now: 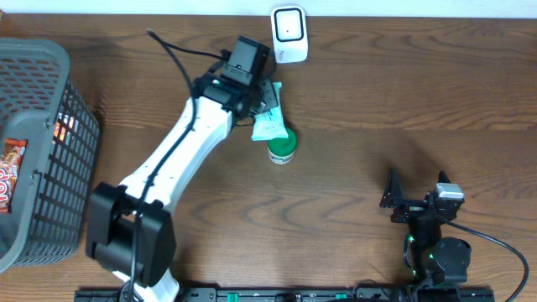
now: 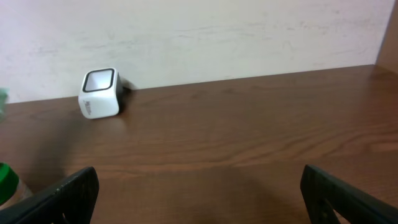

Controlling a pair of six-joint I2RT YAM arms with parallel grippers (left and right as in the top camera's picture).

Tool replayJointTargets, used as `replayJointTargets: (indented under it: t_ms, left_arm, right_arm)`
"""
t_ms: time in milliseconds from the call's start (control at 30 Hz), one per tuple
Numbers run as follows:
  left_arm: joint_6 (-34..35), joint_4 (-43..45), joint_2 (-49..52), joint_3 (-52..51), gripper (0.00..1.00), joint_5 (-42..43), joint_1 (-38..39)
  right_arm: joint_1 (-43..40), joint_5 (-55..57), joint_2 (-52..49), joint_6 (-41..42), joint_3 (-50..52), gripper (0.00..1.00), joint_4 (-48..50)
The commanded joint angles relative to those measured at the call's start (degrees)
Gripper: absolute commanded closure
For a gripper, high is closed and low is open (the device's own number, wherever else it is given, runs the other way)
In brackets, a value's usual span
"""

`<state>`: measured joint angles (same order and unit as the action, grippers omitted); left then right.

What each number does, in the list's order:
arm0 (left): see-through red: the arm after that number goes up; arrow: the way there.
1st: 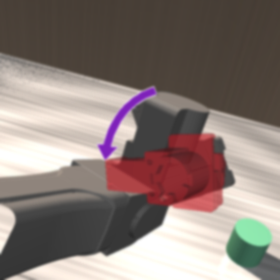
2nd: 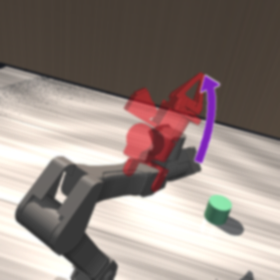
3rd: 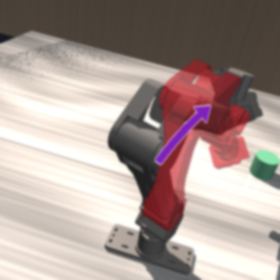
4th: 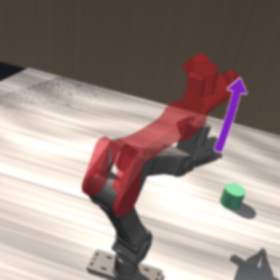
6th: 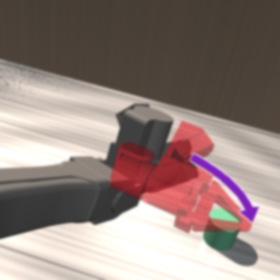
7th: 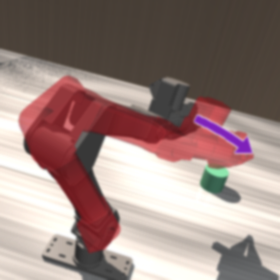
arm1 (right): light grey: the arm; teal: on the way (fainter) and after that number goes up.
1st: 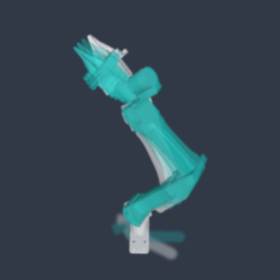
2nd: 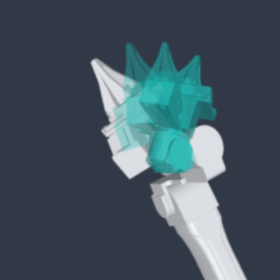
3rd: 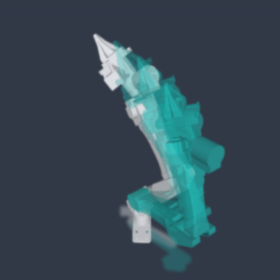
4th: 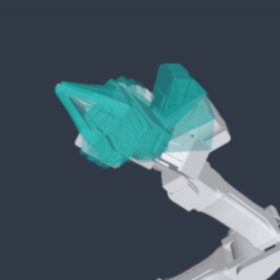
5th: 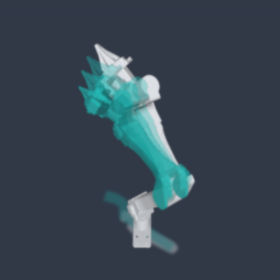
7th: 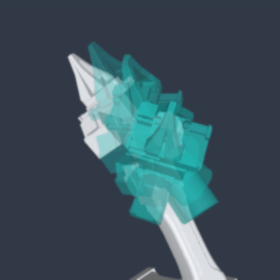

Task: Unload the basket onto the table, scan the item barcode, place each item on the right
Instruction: 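Carry the wipes pack under the scanner and hold it there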

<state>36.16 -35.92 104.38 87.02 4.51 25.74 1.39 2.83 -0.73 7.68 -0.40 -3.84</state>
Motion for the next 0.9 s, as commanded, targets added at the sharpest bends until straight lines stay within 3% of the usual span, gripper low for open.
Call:
replayJointTargets:
  t_ms: [0, 333, 700, 867]
  left_arm:
    - [-0.52, 0.96, 2.40, 0.04, 0.92, -0.66, 0.83]
    - [-0.52, 4.37, 11.34, 0.00, 0.92, -0.68, 4.44]
    - [-1.03, 4.37, 12.11, 0.00, 0.92, -2.78, 4.66]
    - [-1.66, 4.79, 12.11, 0.00, 0.91, -9.16, 3.91]
  right_arm:
    - [0.44, 0.52, 0.09, 0.83, 0.09, 0.01, -0.20]
    - [0.44, 0.52, 0.09, 0.83, 0.09, 0.01, -0.20]
    - [0.44, 0.52, 0.09, 0.83, 0.09, 0.01, -0.20]
    - [0.44, 0.52, 0.09, 0.83, 0.09, 0.01, -0.20]
